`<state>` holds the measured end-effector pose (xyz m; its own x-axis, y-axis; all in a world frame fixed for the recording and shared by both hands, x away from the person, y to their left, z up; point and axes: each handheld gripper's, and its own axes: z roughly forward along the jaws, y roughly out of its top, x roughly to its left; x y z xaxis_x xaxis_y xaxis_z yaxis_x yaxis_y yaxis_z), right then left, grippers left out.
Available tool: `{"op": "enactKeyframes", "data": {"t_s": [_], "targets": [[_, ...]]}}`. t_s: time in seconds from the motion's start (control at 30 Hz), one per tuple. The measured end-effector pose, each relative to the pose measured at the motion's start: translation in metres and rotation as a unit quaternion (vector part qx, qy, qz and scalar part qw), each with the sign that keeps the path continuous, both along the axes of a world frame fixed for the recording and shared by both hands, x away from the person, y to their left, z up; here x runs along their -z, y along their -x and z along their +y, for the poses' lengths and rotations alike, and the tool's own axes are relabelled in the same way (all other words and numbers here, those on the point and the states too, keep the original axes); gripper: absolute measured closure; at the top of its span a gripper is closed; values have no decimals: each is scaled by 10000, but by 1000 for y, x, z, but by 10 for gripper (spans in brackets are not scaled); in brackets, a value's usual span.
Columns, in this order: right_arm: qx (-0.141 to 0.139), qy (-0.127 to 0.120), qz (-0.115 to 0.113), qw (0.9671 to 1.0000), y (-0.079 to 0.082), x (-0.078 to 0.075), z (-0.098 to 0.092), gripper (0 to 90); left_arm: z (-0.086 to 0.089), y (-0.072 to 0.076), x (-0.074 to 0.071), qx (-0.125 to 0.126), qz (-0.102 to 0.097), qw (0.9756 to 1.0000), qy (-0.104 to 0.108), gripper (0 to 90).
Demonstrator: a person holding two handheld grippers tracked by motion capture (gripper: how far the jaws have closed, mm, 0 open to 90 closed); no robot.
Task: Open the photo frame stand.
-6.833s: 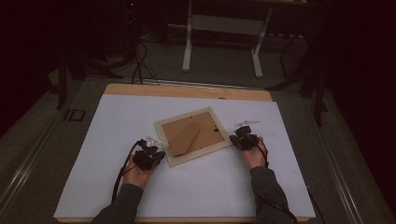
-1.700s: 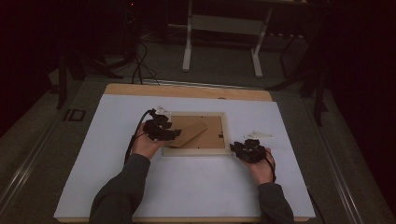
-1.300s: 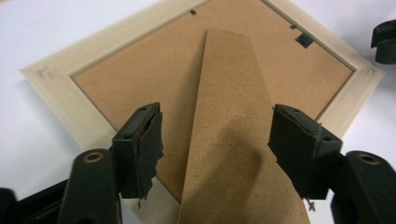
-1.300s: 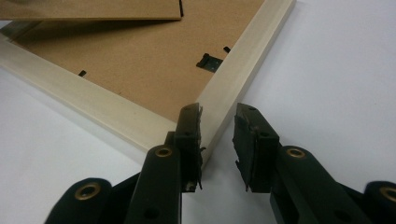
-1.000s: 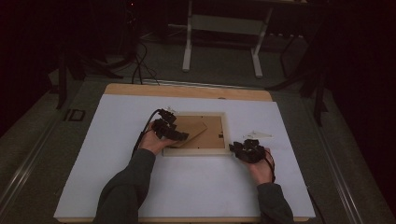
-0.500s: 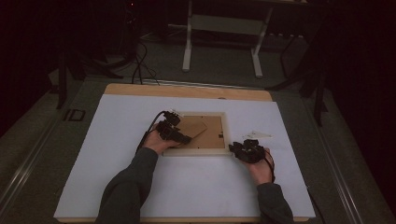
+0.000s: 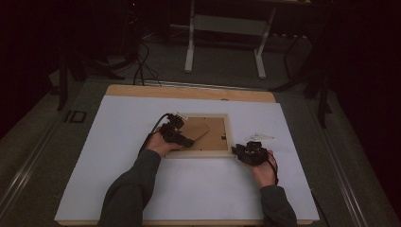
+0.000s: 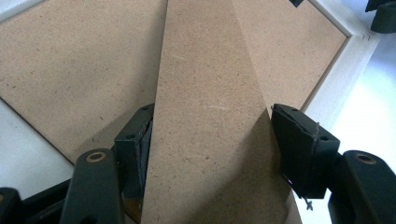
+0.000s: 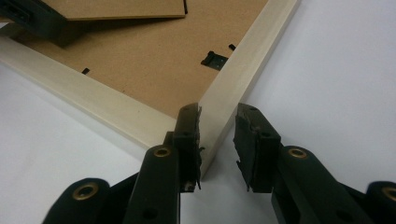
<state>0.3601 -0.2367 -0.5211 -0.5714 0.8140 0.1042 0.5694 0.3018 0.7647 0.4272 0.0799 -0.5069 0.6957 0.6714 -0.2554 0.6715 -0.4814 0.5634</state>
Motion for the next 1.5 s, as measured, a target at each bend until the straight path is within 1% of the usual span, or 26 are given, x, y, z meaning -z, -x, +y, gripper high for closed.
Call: {"op": "enactKeyframes", "data": {"t_s": [0.1,0.37,0.77,0.8,0.97,1.1,1.27,1.47,1.5], "targets": [[1,0,-1,10000,0,0,0,701,0,0,0,5,-9,10000,-3,371],[-5,-6,-6,10000,0,0,0,700,-2,2,-1,83,-156,9997,-189,375],[-37,20,-6,10000,0,0,2,699,-5,5,-1,116,-336,9989,-298,376],[-36,16,-7,10000,0,0,2,697,-5,6,-1,120,-369,9987,-340,376],[-57,39,-8,10000,0,1,4,697,-6,7,-2,171,-491,9979,-398,376],[-54,27,-30,10000,-1,0,3,697,-6,8,-2,171,-562,9974,-411,376],[-26,6,-35,10000,-1,-2,1,693,-8,12,-5,207,-740,9959,-481,376],[-36,-2,-39,10000,-2,-3,1,691,-10,17,-8,198,-915,9942,-531,376],[-24,-17,-58,10000,-2,-4,1,690,-10,17,-8,198,-915,9942,-531,376]]}}
